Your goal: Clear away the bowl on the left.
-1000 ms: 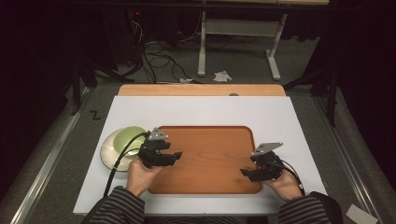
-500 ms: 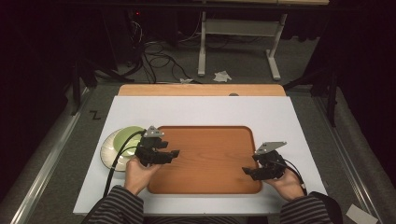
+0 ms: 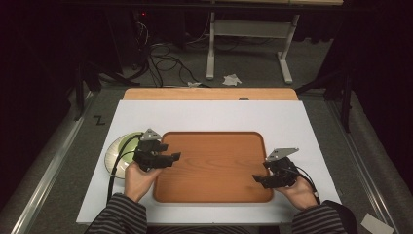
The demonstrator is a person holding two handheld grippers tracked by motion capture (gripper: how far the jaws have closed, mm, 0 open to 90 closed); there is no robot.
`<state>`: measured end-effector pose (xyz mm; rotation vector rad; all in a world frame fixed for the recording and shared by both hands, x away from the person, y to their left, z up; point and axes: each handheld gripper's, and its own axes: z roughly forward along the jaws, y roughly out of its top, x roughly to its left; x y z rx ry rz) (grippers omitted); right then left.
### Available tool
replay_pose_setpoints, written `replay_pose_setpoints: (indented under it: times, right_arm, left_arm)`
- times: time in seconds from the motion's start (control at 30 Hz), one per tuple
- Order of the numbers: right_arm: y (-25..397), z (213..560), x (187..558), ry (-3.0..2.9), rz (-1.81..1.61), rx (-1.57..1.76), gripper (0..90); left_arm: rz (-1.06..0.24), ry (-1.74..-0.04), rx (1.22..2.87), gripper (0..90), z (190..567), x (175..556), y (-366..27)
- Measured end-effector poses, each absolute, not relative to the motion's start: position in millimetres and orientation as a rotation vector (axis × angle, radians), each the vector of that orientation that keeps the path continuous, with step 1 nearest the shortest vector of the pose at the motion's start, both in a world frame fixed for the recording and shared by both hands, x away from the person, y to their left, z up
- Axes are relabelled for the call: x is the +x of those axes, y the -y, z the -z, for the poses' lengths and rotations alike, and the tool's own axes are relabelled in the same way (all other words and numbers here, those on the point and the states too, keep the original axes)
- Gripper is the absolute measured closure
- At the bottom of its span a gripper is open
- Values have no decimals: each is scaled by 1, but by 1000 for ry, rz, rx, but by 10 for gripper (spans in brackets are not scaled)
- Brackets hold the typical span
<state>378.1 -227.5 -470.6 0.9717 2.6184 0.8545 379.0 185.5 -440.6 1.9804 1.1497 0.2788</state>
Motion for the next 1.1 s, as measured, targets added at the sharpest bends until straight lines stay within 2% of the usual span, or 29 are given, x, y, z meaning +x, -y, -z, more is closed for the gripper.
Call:
replay_pose_setpoints:
  times: [0.63, 1.1]
  right_arm:
    - [227, 471, 378, -2630, -839, 964, 362]
    - [226, 471, 377, -2628, -840, 968, 362]
  left_arm:
    - [-291, -1197, 1938, 354, 438, 382, -203]
    - [-340, -1292, 1858, 348, 433, 383, -232]
